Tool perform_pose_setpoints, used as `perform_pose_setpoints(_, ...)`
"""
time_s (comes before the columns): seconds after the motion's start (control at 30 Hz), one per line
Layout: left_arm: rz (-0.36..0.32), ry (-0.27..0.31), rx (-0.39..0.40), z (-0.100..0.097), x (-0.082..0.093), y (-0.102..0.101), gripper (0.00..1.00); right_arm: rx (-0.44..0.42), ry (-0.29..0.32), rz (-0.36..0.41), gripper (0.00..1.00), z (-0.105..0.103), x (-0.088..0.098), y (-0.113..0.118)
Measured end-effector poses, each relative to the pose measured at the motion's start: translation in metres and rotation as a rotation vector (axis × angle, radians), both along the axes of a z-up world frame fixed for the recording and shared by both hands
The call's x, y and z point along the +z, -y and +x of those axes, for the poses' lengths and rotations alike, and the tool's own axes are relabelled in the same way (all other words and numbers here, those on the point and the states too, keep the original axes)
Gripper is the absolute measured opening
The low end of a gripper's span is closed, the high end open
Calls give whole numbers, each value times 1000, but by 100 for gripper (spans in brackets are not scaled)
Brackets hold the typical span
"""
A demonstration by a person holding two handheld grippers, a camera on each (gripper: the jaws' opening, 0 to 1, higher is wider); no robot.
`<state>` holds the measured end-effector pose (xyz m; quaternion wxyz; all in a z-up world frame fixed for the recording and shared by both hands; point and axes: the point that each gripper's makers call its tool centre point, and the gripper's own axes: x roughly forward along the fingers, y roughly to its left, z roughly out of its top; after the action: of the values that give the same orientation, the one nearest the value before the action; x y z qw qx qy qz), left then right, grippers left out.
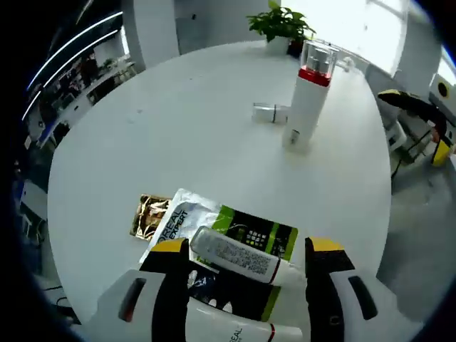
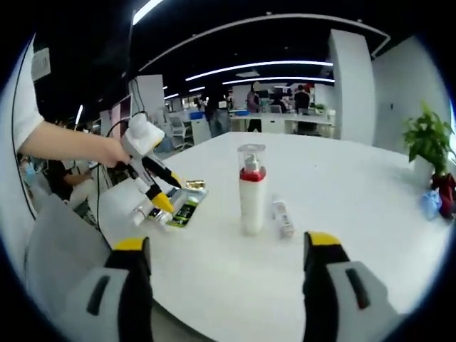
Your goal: Arrange the skincare products in the storage area until every visible bottle or jar stands upright without overlapping.
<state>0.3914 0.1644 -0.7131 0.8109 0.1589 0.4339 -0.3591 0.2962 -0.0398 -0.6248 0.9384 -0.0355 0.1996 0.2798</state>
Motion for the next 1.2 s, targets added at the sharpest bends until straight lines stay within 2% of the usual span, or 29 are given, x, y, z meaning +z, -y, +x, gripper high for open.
perform_pose_setpoints(0.13,17,-15,112,-3,-6,-5,65,5,-2,0,89,-1,0,-1)
perform_pose_setpoints(0.3,51,51,260,6,-10,-10,62,15,-1,-1,88,-2,-1,-2)
perform_pose_setpoints(0.43,31,69,352,5,-15,-7,60,22,1,0,87,-2,0,-3)
perform_pose_setpoints(0.6,65,79,375,-2,-23,-13,46,30,4,0,86,-3,1,-5)
perform_pose_setpoints(0.73,3,72,396,-5,-25,-8,41,32,2,5,86,-4,1,-5)
perform_pose_setpoints(0.9,10,96,392,-4,-26,-7,35,42,-2,6,86,-5,1,-7)
perform_pose_setpoints(1.07,5,135,348,1,-26,-1,22,50,-4,6,85,-6,1,-8)
perform_pose_setpoints(1.2,-8,123,367,2,-26,-1,21,55,-4,5,85,-6,0,-8)
